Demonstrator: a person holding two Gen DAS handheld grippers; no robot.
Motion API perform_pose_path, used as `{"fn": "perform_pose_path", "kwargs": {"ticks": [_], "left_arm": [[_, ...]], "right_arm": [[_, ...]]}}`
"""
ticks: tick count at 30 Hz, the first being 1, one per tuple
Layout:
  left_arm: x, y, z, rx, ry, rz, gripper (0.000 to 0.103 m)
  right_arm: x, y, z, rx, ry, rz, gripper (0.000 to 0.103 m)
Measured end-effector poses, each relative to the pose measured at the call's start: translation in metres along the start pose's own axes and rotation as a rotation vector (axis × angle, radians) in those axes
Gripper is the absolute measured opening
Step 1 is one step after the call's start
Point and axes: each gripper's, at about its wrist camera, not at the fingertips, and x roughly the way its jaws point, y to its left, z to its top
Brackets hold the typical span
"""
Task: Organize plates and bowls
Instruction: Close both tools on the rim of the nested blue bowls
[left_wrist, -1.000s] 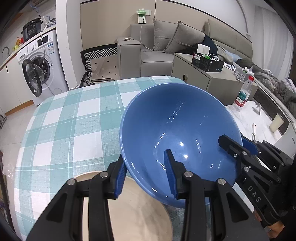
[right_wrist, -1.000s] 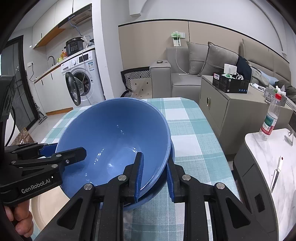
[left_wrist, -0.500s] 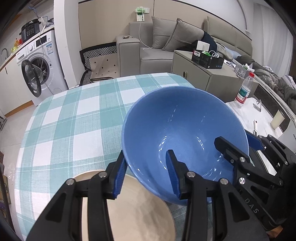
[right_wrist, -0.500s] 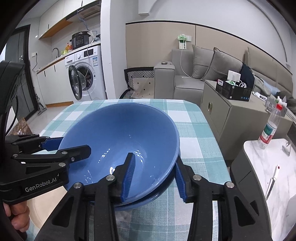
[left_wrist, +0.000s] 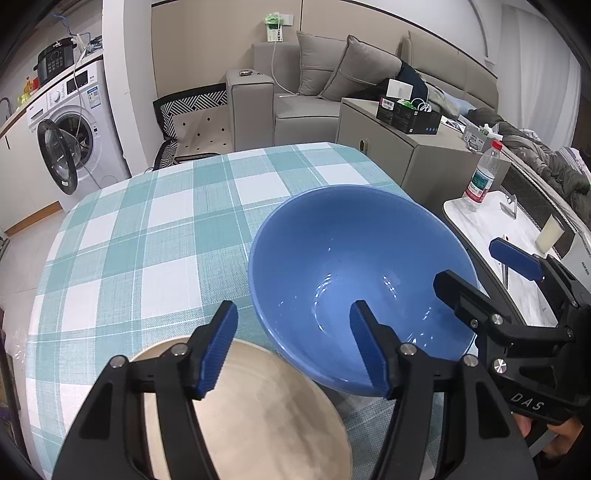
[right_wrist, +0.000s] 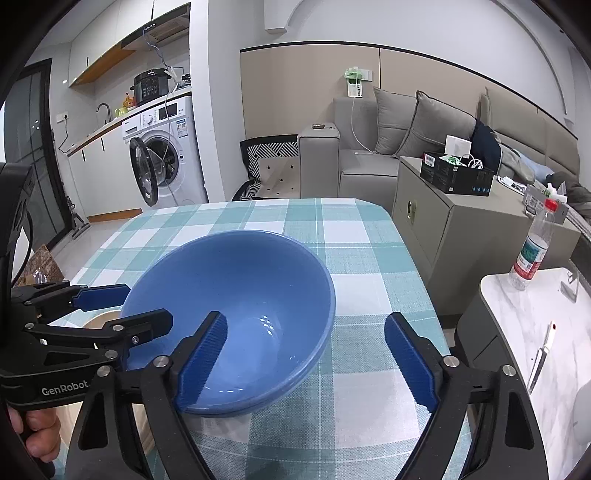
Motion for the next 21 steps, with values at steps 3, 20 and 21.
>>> {"fn": "perform_pose_path", "kwargs": {"ticks": [3,20,21], "left_arm": [[-0.001,0.000,0.000,0.006,-0.007,0.007,0.072],[-0.004,0.012,0.000,-0.017,-0.047,0.000,0.103],[-0.003,0.013,0.000,-0.024,-0.045,-0.005,0.103]], "right_arm": [[0.000,-0.002,0.001,0.003,0.002,0.009,0.095],[0.003,-0.025,0.002,0.136,0.030,0.111,0.102],[0.004,-0.027,0.001,0.148,0.035,0.116,0.102]]}}
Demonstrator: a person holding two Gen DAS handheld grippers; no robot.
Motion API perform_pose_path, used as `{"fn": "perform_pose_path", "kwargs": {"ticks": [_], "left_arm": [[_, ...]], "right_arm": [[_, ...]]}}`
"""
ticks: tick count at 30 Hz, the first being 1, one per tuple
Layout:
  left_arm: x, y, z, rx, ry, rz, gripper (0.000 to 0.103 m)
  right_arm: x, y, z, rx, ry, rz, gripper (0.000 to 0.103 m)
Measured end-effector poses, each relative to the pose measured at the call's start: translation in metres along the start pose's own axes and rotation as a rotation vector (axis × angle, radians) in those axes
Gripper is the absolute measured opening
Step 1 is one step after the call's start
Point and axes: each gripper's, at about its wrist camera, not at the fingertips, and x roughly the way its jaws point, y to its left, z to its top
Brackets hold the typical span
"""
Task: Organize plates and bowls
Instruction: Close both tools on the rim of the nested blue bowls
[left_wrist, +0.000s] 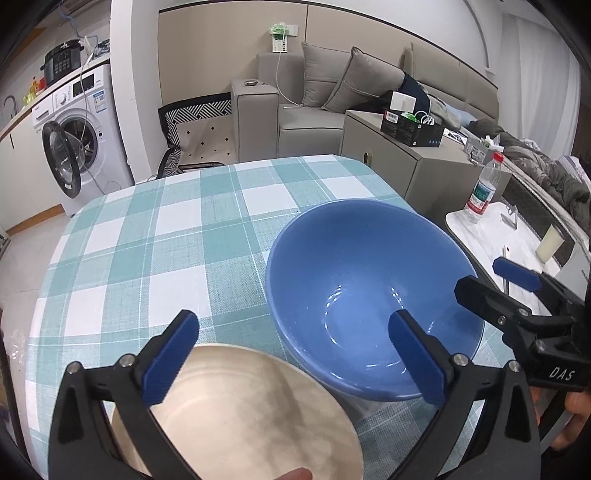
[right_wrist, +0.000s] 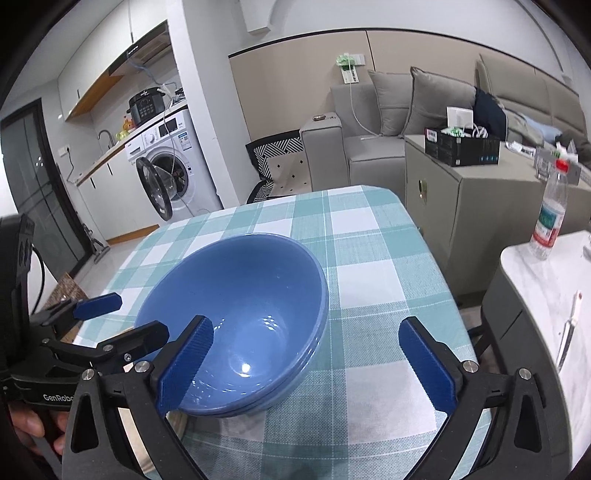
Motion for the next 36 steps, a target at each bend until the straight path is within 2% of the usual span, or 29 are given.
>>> {"fn": "perform_pose_path", "kwargs": {"ticks": [8,16,21,22,24,26,28,32,34,36], "left_arm": [[0.011,0.006,-0.002,-0.058,0.037,-0.028,0.103],[0.016,0.012,-0.004,-0.102,0.057,-0.037,0.103],[0.020,0.015,-0.004,-0.113,0.074,-0.034,0.099],[0.021,0.016,-0.004,-0.119,0.075,-0.038,0.096],[0.023,0.017,-0.005,-0.126,0.086,-0.052,0.095],[0.025,0.018,-0.006,-0.135,0.094,-0.069,0.083],[0.028,0.018,-0.007,-0.140,0.109,-0.086,0.077],[0.029,0.015,-0.008,-0.142,0.111,-0.103,0.065],[0.029,0.014,-0.009,-0.146,0.118,-0.119,0.056],[0.028,0.013,-0.009,-0.147,0.121,-0.133,0.051]], "right_arm": [[0.008,-0.009,-0.003,0.046,0.043,0.018,0.102],[0.018,-0.007,-0.008,0.061,0.085,0.072,0.102],[0.020,-0.006,-0.009,0.070,0.094,0.090,0.102],[0.020,-0.006,-0.009,0.069,0.097,0.092,0.102],[0.022,-0.005,-0.010,0.062,0.116,0.100,0.102],[0.024,-0.005,-0.011,0.062,0.120,0.104,0.102],[0.025,-0.004,-0.013,0.064,0.127,0.117,0.101],[0.027,-0.003,-0.014,0.065,0.135,0.146,0.082],[0.027,-0.002,-0.015,0.065,0.138,0.156,0.077],[0.028,-0.001,-0.015,0.064,0.139,0.170,0.070]]}}
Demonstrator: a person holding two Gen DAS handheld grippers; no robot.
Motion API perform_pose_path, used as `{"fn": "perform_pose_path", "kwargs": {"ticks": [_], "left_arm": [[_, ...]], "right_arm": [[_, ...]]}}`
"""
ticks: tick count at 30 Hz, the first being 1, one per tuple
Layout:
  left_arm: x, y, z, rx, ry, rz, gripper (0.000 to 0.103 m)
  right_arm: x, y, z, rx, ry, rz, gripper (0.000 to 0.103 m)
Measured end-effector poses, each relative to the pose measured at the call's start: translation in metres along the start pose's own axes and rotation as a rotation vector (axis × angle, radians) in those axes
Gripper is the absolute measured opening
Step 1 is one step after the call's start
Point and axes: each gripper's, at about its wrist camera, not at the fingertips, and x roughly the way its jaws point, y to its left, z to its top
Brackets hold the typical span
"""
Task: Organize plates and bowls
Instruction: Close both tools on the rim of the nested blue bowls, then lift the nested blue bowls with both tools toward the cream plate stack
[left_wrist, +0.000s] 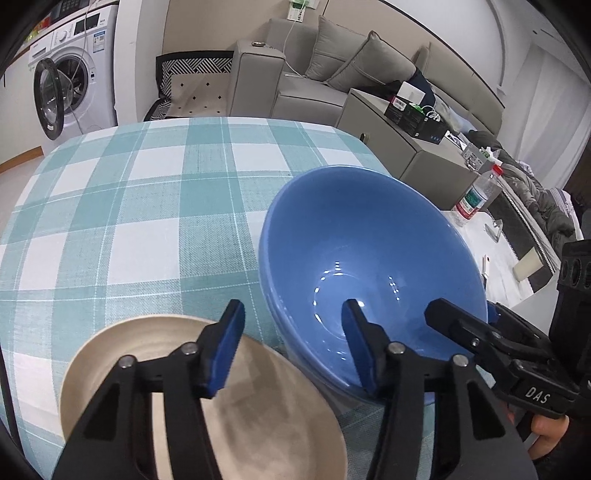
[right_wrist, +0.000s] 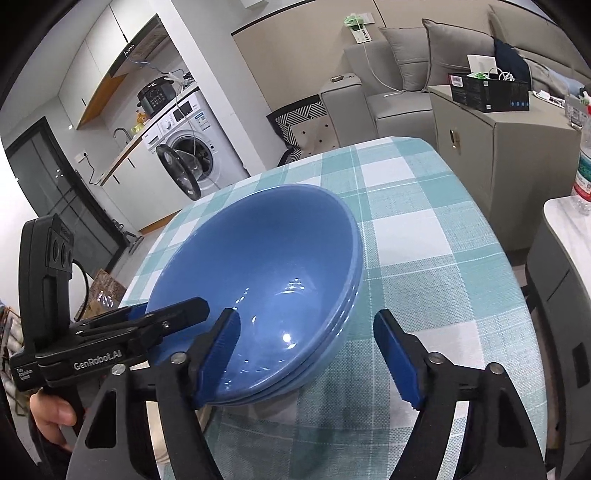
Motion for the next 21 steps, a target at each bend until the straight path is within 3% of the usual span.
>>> {"fn": "perform_pose_path", "kwargs": {"ticks": [5,9,21], "left_arm": [[-0.004,-0.006,0.000,0.015,-0.007,-0.011,0.040],[-0.006,-0.009,0.000,0.026,-0.012,0.005,0.038],[-0.006,-0.012,0.001,0.047,-0.011,0.036,0.037]], "right_arm": [[-0.003,0.002,-0.001,0.004,-0.007,0.001,0.057],[-0.005,0.001,0.000,0.011,-0.007,-0.006,0.052],[-0.008,0.004,0.001,-0.001,-0.006,-0.028,0.050]]}}
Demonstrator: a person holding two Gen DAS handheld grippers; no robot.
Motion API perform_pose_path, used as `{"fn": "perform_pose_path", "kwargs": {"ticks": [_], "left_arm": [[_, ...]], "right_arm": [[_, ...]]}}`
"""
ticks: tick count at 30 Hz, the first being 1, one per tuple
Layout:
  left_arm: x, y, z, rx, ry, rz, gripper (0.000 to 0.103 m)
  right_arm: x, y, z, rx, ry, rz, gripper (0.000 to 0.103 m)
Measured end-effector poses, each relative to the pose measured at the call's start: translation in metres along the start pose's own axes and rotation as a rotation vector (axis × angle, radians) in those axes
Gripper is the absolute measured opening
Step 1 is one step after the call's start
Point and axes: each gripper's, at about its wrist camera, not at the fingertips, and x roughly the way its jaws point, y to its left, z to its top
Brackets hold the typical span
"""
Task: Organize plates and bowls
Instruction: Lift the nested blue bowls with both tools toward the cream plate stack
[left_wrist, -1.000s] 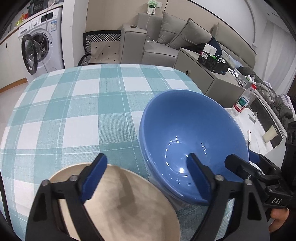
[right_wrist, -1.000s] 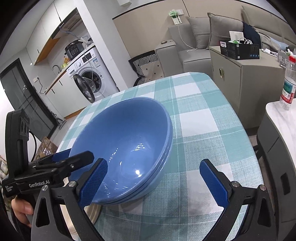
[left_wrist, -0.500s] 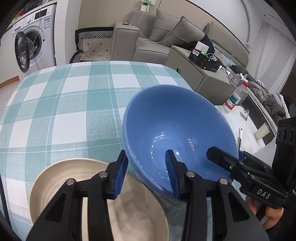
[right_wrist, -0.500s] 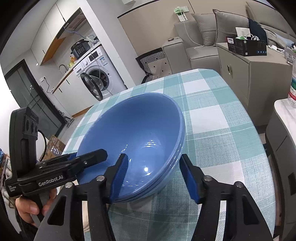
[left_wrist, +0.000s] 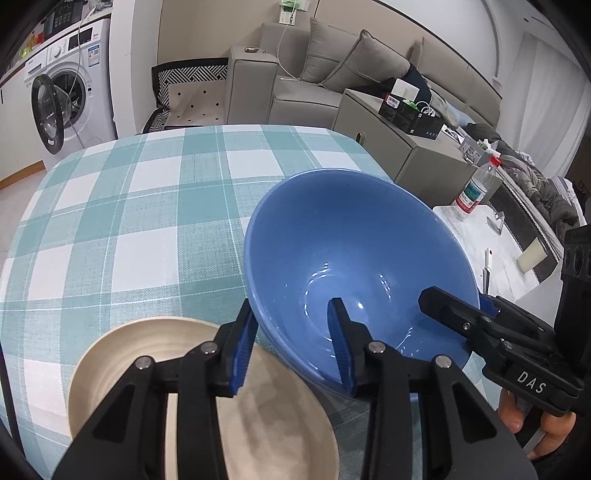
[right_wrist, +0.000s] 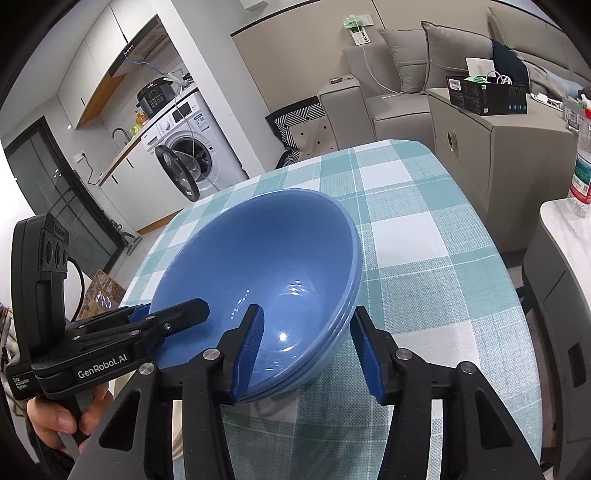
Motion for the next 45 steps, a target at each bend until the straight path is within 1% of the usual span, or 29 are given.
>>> {"fn": "perform_pose_path", "kwargs": {"ticks": [9,27,35,45], "left_arm": [[-0.004,-0.001,0.001,0.005,-0.011,0.016,0.037],[-0.030,-0.011,0.006,0.020,-0.062,0.015,0.038],[-0.047,-0.007,0.005,0.016,-0.088,0.019,0.038],[-0.066,0.005,0.001,-0.009,-0.114,0.025,0.038]], "right_arm": [[-0.002,0.001,0.001,-0.006,-0.006,0.003,0.050],[-0.028,0.006,0.008,-0.023,-0.060,0.015,0.050],[-0.045,0.021,0.009,-0.053,-0.087,0.035,0.050],[-0.055,0.043,0.007,-0.099,-0.100,0.056,0.050]]}}
